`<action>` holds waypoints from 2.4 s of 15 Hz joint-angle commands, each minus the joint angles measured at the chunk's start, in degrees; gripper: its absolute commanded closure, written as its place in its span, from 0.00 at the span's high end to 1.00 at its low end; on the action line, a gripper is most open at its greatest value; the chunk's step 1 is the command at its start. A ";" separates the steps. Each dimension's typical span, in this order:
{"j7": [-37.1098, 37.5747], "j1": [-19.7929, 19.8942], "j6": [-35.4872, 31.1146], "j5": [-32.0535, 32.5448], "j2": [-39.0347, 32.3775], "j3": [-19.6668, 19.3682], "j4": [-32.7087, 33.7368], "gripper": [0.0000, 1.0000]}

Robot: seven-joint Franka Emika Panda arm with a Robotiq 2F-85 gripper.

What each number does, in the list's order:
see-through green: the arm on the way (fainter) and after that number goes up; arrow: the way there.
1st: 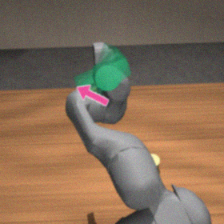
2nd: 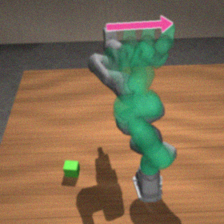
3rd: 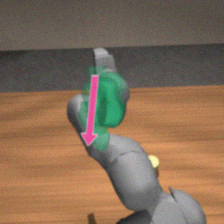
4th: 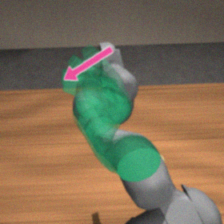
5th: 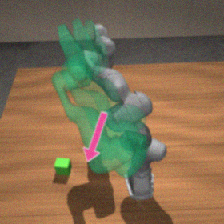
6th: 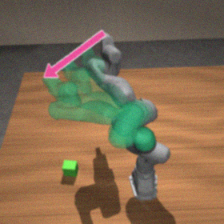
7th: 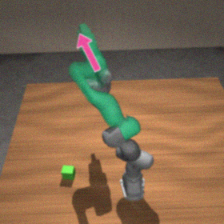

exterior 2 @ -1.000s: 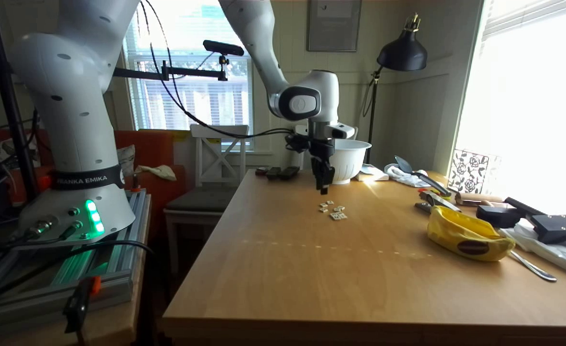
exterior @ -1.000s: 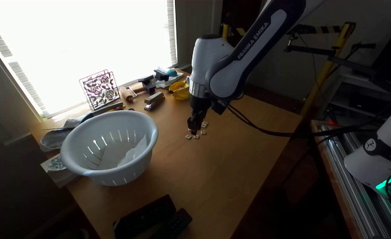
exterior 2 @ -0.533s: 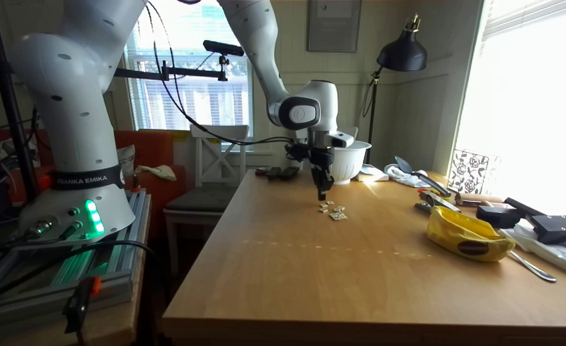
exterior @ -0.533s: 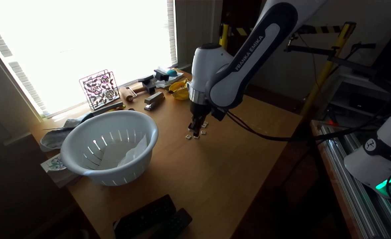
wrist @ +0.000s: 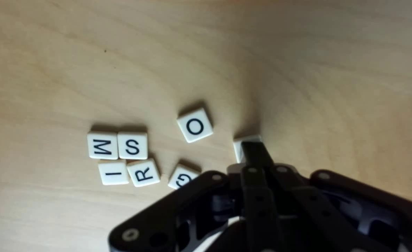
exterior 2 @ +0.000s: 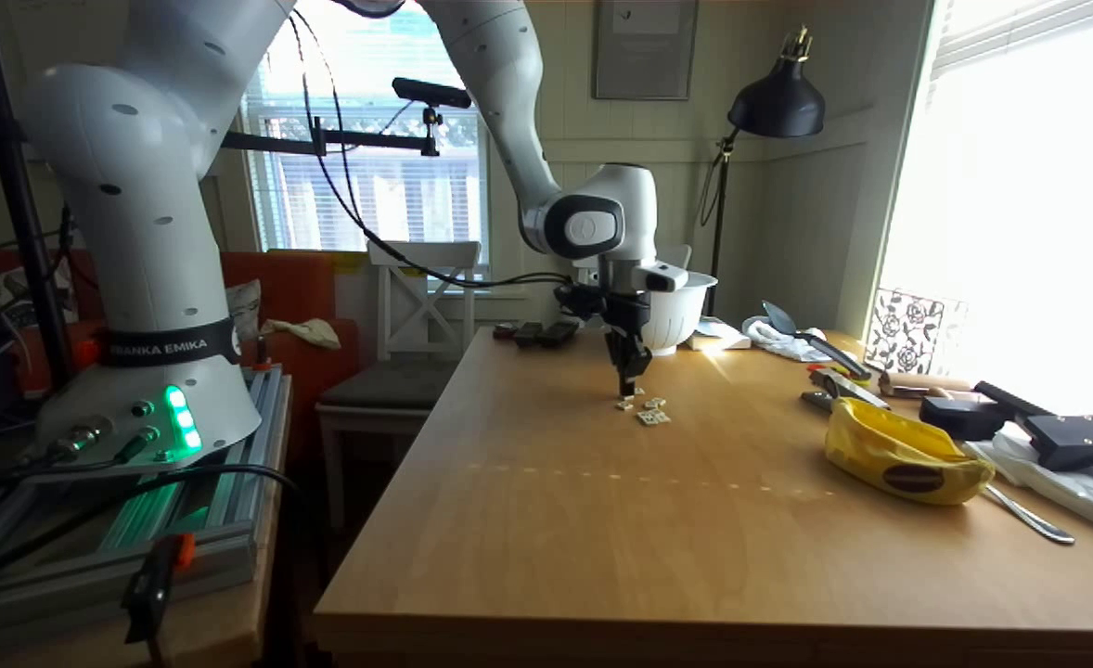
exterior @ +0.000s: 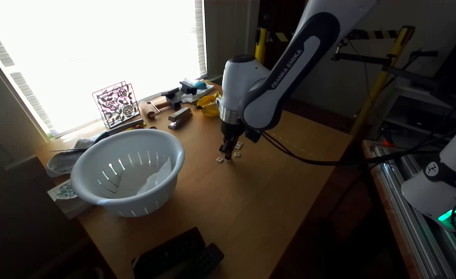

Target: Align three letters in a straight line

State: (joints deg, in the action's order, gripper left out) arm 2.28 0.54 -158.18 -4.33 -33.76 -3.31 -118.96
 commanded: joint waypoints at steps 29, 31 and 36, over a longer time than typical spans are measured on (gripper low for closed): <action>14.03 0.41 7.67 -5.65 1.16 0.85 -1.64 0.00; 14.20 0.70 7.41 -6.76 2.34 1.16 -2.47 0.00; 13.78 0.95 6.22 -9.06 6.09 1.56 -5.38 0.00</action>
State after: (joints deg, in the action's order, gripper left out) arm 16.13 0.83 -150.80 -11.08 -31.29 -2.69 -120.88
